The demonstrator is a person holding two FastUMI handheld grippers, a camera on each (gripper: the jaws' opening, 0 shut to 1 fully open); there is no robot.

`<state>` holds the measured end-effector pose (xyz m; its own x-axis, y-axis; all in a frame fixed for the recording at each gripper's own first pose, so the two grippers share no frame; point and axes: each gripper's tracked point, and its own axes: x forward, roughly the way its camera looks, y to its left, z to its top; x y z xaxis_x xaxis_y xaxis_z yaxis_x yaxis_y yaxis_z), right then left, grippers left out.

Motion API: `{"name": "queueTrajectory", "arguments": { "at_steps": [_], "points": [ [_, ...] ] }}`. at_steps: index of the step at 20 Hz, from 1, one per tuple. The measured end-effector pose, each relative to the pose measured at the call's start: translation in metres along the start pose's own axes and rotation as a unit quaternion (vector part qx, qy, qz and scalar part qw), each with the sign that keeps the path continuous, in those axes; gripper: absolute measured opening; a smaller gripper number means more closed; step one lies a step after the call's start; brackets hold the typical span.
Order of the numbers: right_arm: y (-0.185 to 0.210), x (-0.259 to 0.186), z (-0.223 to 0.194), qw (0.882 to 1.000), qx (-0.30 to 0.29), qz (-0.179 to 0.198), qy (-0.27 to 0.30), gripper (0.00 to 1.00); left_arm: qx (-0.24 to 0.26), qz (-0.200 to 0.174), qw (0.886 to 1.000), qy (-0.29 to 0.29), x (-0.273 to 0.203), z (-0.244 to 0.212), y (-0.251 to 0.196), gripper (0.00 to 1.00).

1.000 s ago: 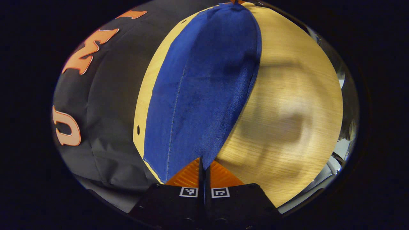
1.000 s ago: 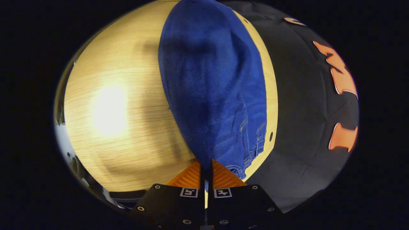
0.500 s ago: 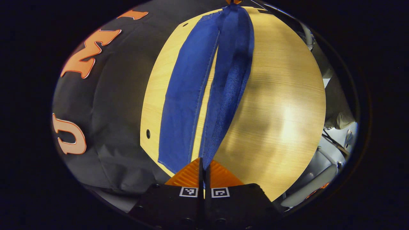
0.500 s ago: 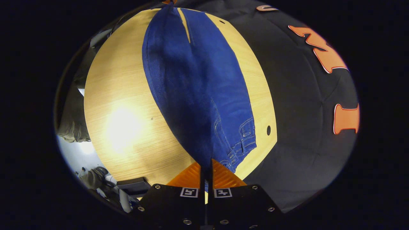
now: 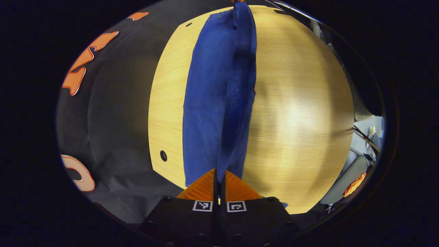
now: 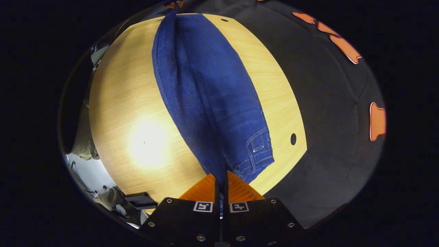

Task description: Grasp the waist and the cuffs of the jeans and fold them to make the two legs overlap; first hold the waist and fold one-third of the jeans toward the cuffs, then hold the cuffs and fold the remaining one-third in the same direction to finish folding.

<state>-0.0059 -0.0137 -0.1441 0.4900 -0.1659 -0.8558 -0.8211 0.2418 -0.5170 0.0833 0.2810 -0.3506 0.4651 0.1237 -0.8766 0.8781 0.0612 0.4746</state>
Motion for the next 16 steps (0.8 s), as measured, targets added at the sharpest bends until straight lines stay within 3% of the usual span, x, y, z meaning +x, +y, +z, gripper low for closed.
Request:
{"name": "queueTrajectory", "arguments": {
  "at_steps": [3,7,10,14,15,16],
  "points": [
    [-0.021,0.019,0.011,1.0,0.016,0.014,0.01,0.04,0.006,-0.02,1.0,0.004,0.022,-0.002,0.031,0.01],
    [-0.05,0.051,0.025,0.997,0.066,0.021,0.031,0.04,0.05,-0.047,0.998,0.014,0.062,0.003,0.062,0.01],
    [-0.072,0.076,0.035,0.995,0.087,0.012,0.042,0.04,0.063,-0.052,0.996,0.018,0.087,0.014,0.078,0.01],
    [-0.082,0.105,0.041,0.99,0.126,0.029,0.063,0.04,0.072,-0.045,0.996,0.017,0.11,0.028,0.096,0.03],
    [-0.088,0.108,0.042,0.989,0.134,0.022,0.065,0.05,0.066,-0.052,0.996,0.019,0.114,0.03,0.094,0.04],
    [-0.092,0.113,0.043,0.987,0.146,0.019,0.065,0.12,0.059,-0.057,0.996,0.019,0.117,0.03,0.094,0.06]
  ]
}}
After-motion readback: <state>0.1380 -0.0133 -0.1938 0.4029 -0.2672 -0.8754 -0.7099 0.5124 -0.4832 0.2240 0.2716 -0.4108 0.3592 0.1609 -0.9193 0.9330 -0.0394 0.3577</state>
